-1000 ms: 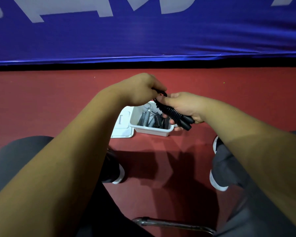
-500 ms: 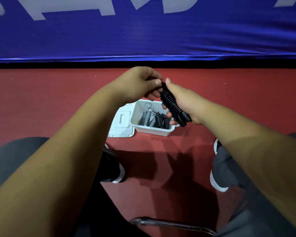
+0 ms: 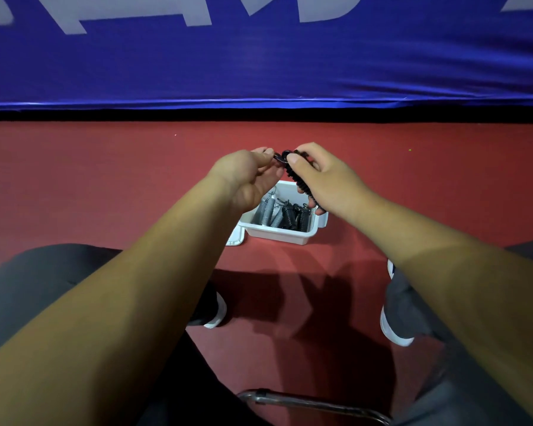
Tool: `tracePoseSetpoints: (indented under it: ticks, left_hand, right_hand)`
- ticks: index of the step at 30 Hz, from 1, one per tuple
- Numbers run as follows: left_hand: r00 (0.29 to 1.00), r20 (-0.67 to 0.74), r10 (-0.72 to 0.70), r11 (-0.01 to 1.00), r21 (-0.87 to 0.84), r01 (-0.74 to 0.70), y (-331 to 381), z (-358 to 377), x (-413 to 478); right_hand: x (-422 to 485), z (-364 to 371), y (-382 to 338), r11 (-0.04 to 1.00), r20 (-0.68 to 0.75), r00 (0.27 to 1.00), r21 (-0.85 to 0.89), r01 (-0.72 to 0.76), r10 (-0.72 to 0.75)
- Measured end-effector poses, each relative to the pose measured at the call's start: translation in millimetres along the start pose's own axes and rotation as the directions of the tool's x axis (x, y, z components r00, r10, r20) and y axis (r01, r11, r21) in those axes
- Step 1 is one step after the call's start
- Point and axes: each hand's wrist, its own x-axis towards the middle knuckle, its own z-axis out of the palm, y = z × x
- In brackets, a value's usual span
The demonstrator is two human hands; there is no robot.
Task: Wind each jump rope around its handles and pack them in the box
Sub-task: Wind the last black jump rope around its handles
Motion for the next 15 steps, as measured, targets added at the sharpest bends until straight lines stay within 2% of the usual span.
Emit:
tracePoseSetpoints:
  ticks: [5, 7, 12, 15]
  left_hand:
    - [0.995, 0.072, 0.076, 0.992, 0.098, -0.083, -3.8, 2.5, 1.9]
    - [0.992, 0.087, 0.092, 0.991, 0.087, -0.099, -4.2, 2.8, 2.6]
    - [0.991, 0.096, 0.091, 0.989, 0.11, -0.102, -5.4, 6.5, -0.5]
    - [0.989, 0.111, 0.098, 0.98, 0.165, -0.116, -7.0, 7.0, 1.1]
  right_hand:
    - [3.2, 3.8, 6.0, 0.998, -0.069, 0.997, -0.051, 0.034, -0.038]
    - [4.7, 4.2, 7.1, 0.999, -0.092, 0.995, -0.034, 0.027, -0.03]
    - [5.3, 2.9, 1.7, 0.983, -0.075, 0.994, 0.173, -0.067, 0.081]
    - [6.3, 1.7, 0.4, 0.967, -0.066, 0.991, 0.238, -0.094, 0.113]
